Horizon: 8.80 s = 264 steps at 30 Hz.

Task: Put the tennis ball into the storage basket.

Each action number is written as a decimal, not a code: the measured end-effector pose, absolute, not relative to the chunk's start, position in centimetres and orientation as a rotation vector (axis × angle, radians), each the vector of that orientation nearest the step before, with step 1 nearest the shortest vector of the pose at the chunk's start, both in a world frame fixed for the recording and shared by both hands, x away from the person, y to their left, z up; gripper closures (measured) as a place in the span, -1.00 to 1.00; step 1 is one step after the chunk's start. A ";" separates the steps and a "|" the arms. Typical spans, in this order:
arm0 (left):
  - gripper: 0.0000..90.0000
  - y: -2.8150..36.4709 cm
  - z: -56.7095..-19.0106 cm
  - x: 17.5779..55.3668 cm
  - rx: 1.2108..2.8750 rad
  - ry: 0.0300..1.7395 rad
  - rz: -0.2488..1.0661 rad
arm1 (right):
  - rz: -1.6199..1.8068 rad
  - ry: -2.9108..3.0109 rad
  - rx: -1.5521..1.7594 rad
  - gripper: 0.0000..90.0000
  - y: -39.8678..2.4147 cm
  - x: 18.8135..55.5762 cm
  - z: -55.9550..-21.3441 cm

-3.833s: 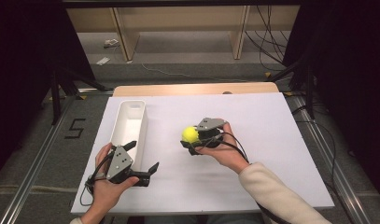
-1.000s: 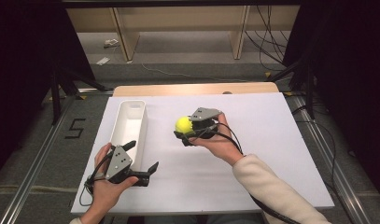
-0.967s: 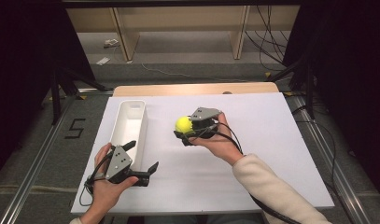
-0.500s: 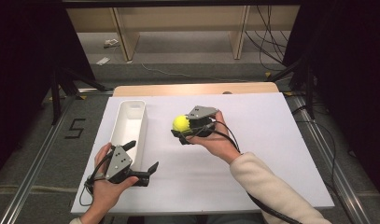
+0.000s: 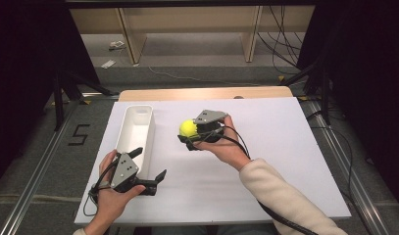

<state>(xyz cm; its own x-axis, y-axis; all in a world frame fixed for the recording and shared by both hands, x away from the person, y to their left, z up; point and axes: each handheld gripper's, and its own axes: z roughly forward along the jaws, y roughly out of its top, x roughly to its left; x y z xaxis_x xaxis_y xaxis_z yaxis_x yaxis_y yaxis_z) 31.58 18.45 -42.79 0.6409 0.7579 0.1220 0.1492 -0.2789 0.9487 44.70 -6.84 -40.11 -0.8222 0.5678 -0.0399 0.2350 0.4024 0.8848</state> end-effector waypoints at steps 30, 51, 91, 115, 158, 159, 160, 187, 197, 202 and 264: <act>-1.00 18.4 -42.7 31.5 1.782 0.728 0.709 | 1.398 2.335 0.664 -0.40 -5.0 45.3 -39.4; -1.00 18.4 -42.7 31.5 1.780 0.722 0.704 | 1.402 2.336 0.657 -0.40 -4.2 45.6 -39.1; -1.00 18.6 -42.6 31.6 1.781 0.718 0.736 | 1.408 2.342 0.633 -0.40 -3.0 45.8 -38.7; -1.00 18.5 -42.6 31.5 1.780 0.721 0.730 | 1.410 2.339 0.620 -0.40 -2.2 46.1 -38.2; -1.00 18.5 -42.6 31.4 1.778 0.725 0.717 | 1.409 2.345 0.603 -0.40 -0.9 46.6 -37.6; -1.00 18.5 -42.6 31.4 1.778 0.725 0.717 | 1.409 2.345 0.603 -0.40 -0.9 46.6 -37.6; -1.00 18.5 -42.6 31.4 1.778 0.725 0.717 | 1.410 2.345 0.604 -0.40 -0.9 46.6 -37.6; -1.00 18.5 -42.6 31.4 1.778 0.725 0.714 | 1.415 2.344 0.608 -0.40 -0.4 47.0 -37.5; -1.00 18.5 -42.6 31.4 1.778 0.726 0.714 | 1.419 2.346 0.609 -0.40 0.0 47.1 -37.5; -1.00 18.5 -42.6 31.4 1.778 0.725 0.715 | 1.420 2.347 0.603 -0.40 0.1 47.2 -37.4; -1.00 18.6 -42.5 31.4 1.771 0.729 0.717 | 1.439 2.373 0.607 -0.40 3.2 48.3 -37.4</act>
<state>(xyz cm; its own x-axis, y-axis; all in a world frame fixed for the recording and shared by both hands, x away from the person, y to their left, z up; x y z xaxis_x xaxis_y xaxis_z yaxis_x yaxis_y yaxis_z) 31.37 18.62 -42.53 0.6355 0.7619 0.1250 0.1378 -0.2712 0.9526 48.33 3.15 -37.45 -0.8658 0.4990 -0.0361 0.1985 0.4089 0.8907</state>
